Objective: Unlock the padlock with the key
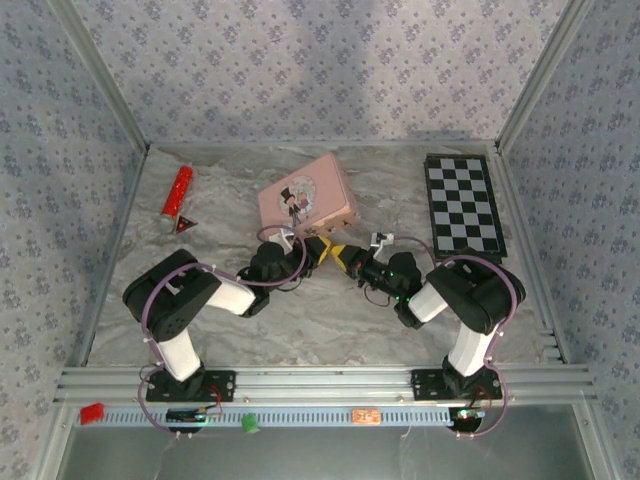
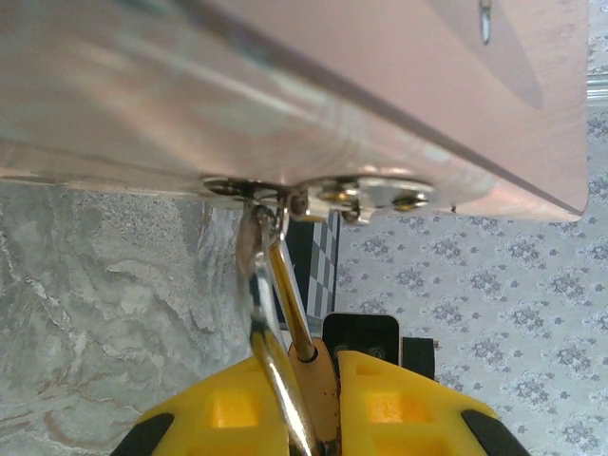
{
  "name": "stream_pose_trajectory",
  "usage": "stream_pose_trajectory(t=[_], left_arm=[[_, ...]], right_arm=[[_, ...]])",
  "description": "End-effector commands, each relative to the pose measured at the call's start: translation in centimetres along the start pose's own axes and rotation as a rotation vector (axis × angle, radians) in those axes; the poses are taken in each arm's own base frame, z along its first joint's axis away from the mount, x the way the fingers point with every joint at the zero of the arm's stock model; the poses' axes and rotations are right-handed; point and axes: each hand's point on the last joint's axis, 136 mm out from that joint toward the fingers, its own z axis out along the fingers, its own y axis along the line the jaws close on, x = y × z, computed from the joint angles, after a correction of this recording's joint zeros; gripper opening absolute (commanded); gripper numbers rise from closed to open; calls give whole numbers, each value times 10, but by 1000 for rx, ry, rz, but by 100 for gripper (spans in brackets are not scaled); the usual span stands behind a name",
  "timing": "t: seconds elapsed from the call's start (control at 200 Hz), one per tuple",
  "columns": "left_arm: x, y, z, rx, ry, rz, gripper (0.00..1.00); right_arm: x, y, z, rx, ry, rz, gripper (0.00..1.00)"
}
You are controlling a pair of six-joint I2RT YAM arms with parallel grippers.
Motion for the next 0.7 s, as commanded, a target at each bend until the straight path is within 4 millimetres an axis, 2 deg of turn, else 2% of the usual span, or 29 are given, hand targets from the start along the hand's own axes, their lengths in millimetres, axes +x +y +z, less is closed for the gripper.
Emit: stream_pose_trajectory(t=[0.0, 0.21, 0.275, 0.48, 0.695], left_arm=[[46, -43, 3, 130, 189, -11, 4], [40, -33, 2, 85, 171, 3, 4], [37, -26, 2, 49, 160, 13, 3], [24, -14, -4, -24, 118, 58, 3], [16, -4, -10, -57, 99, 79, 3]], right_arm=[[-1, -13, 8, 52, 17, -9, 0], [-5, -21, -2, 76, 5, 2, 3], [-4, -23, -6, 81, 6, -5, 7], [4, -35, -15, 113, 30, -9, 30], [12, -37, -27, 128, 51, -60, 39]])
